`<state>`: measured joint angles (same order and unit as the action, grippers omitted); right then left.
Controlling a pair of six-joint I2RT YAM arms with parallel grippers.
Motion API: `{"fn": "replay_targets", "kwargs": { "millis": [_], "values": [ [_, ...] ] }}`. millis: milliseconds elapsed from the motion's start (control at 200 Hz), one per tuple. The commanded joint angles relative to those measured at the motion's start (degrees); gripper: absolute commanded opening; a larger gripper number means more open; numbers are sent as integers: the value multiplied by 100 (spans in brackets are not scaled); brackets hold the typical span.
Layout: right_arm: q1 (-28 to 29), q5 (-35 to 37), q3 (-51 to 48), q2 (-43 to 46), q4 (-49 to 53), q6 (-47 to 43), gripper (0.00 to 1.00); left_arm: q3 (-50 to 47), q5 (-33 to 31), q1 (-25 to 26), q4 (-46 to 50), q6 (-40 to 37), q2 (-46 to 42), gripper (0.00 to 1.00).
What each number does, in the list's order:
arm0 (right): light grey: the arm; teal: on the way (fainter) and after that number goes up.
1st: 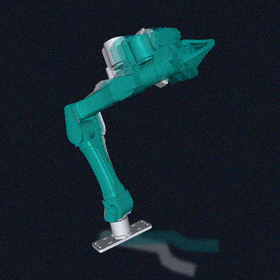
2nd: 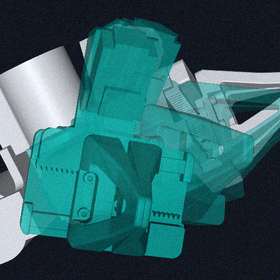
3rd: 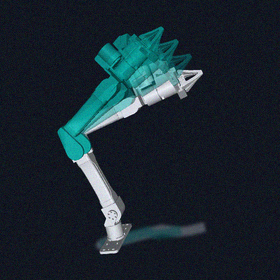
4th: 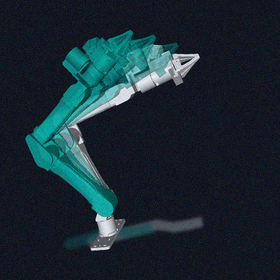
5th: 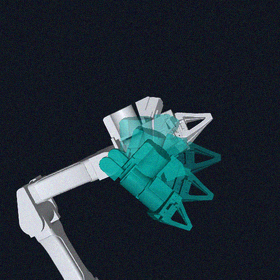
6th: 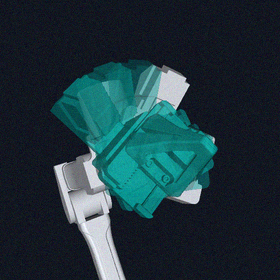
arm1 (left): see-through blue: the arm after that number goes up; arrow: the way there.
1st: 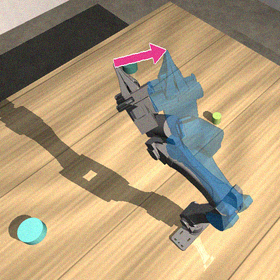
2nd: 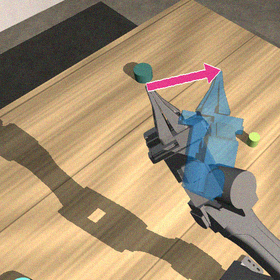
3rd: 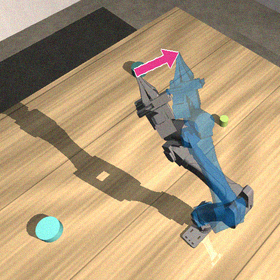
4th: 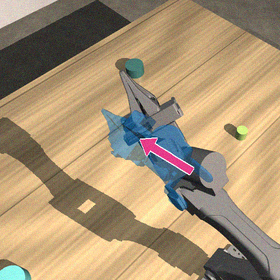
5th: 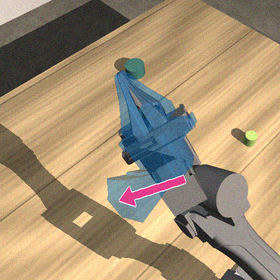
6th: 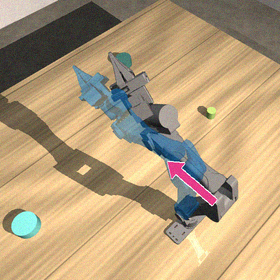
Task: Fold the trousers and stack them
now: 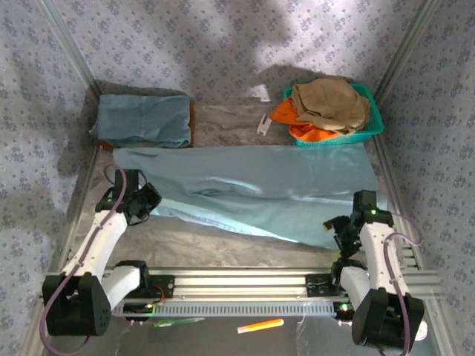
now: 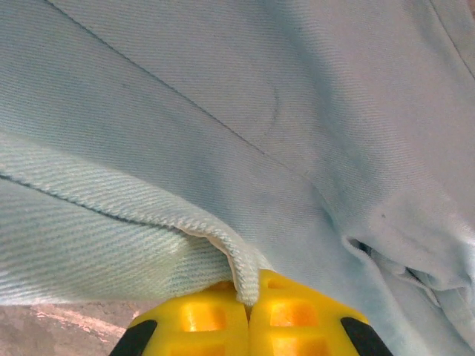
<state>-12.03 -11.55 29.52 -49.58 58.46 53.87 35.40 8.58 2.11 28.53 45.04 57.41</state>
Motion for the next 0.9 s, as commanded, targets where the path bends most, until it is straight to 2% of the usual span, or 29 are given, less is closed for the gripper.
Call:
{"fn": "replay_targets", "kwargs": {
  "millis": [0,140,335,420,475,530,660,745,894],
  "values": [
    [125,-220,-247,91,298,378,76,-24,71,-105,-39,-30,-141,0],
    [234,-237,-342,80,144,661,76,42,168,-158,-15,-47,-192,0],
    [385,-488,-547,-89,-404,1198,70,56,197,-195,56,-78,-289,0],
    [464,-484,-551,-143,-585,1283,52,46,227,-208,28,-49,-320,0],
    [476,-459,-544,-131,-623,1276,44,47,245,-206,29,-39,-338,0],
    [457,-396,-510,-106,-639,1241,26,54,258,-211,50,-50,-357,0],
    [422,-304,-469,-93,-768,1163,0,120,268,-220,157,-84,-430,0],
    [402,-275,-321,-97,-852,914,0,199,280,-227,288,-126,-509,0],
    [399,-53,144,239,-410,495,0,315,285,-254,572,-158,-764,0]
  ]
}}
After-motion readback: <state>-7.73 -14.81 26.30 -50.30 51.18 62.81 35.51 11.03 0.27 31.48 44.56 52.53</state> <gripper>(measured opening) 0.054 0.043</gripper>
